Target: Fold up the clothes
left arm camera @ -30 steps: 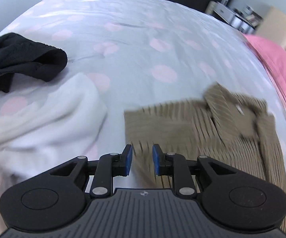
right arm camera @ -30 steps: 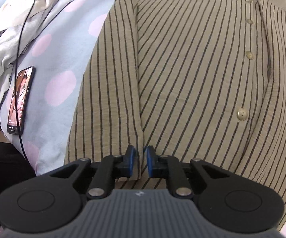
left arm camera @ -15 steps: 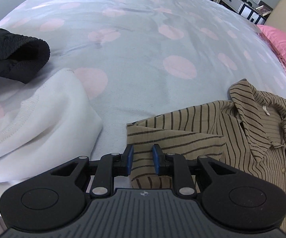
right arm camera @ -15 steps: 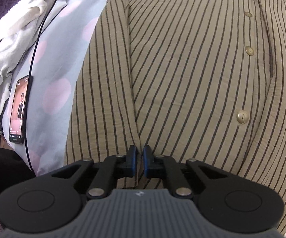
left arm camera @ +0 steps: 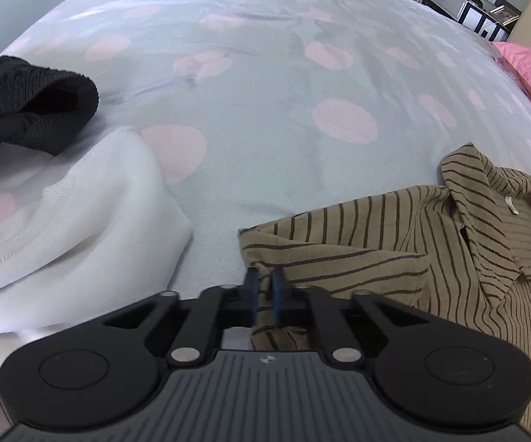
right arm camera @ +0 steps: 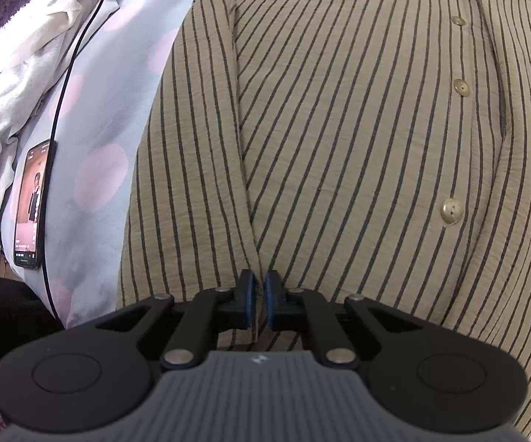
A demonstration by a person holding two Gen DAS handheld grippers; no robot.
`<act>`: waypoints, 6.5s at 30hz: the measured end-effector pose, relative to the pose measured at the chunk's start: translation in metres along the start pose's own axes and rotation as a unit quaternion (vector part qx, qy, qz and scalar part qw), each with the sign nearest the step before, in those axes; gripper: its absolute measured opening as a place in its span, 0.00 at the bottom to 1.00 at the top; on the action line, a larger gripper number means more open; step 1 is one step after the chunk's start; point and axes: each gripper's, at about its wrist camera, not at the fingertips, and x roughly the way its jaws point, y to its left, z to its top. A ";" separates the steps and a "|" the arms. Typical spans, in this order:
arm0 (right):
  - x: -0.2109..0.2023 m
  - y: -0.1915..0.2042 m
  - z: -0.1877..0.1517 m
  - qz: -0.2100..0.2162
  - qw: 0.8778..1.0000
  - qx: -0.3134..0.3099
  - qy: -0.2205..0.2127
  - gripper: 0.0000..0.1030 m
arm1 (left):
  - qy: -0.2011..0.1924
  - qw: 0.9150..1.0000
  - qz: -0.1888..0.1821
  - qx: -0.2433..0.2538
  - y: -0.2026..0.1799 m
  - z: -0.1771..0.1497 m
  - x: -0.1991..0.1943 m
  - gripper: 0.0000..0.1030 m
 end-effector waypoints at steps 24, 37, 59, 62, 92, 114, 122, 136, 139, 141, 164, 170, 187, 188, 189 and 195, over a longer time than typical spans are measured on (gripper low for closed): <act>-0.100 -0.003 -0.050 0.057 0.996 0.013 -0.063 0.01 | -0.057 0.983 0.005 0.175 -0.186 0.039 -0.083 0.00; -0.111 -0.044 -0.084 0.065 0.996 0.037 -0.049 0.01 | -0.009 0.961 0.022 0.275 -0.321 0.012 -0.029 0.00; -0.053 -0.077 -0.105 0.090 0.989 0.111 0.029 0.00 | -0.017 0.967 0.012 0.256 -0.324 -0.033 -0.036 0.38; -0.053 -0.072 -0.107 0.072 0.992 0.100 0.024 0.00 | -0.021 0.965 0.010 0.261 -0.304 -0.055 -0.070 0.38; -0.072 -0.056 -0.129 0.058 0.981 0.133 -0.125 0.29 | 0.117 0.977 -0.075 0.164 -0.193 -0.407 -0.212 0.50; -0.027 -0.034 -0.117 0.061 0.990 0.113 -0.052 0.00 | 0.172 0.975 -0.075 0.119 -0.165 -0.434 -0.212 0.00; -0.015 -0.024 -0.122 0.062 0.995 0.082 -0.004 0.01 | 0.193 0.964 -0.055 0.174 -0.177 -0.444 -0.218 0.00; -0.107 -0.103 -0.144 -0.044 0.985 0.126 -0.107 0.41 | 0.139 0.979 -0.086 0.122 -0.173 -0.421 -0.231 0.47; -0.100 -0.142 -0.160 -0.044 0.974 0.203 -0.094 0.43 | 0.155 0.979 -0.088 0.097 -0.166 -0.428 -0.223 0.47; -0.091 -0.154 -0.168 -0.037 0.967 0.235 -0.088 0.43 | 0.163 0.979 -0.094 0.081 -0.164 -0.430 -0.218 0.48; -0.069 -0.170 -0.152 0.003 0.967 0.241 -0.087 0.48 | 0.135 0.983 -0.115 0.053 -0.156 -0.436 -0.222 0.56; -0.057 -0.151 -0.136 -0.037 0.977 0.201 -0.064 0.41 | 0.135 0.983 -0.080 0.096 -0.172 -0.442 -0.216 0.54; -0.133 -0.145 -0.133 0.073 0.971 0.173 -0.147 0.03 | 0.060 0.970 -0.212 0.104 -0.161 -0.398 -0.288 0.01; -0.147 -0.146 -0.143 0.077 0.971 0.166 -0.156 0.03 | 0.049 0.968 -0.225 0.102 -0.157 -0.391 -0.295 0.01; -0.158 -0.147 -0.146 0.080 0.970 0.159 -0.166 0.03 | 0.037 0.966 -0.236 0.100 -0.153 -0.384 -0.302 0.01; -0.211 -0.167 -0.128 0.091 0.959 0.148 -0.225 0.03 | -0.021 0.960 -0.263 0.091 -0.143 -0.327 -0.321 0.00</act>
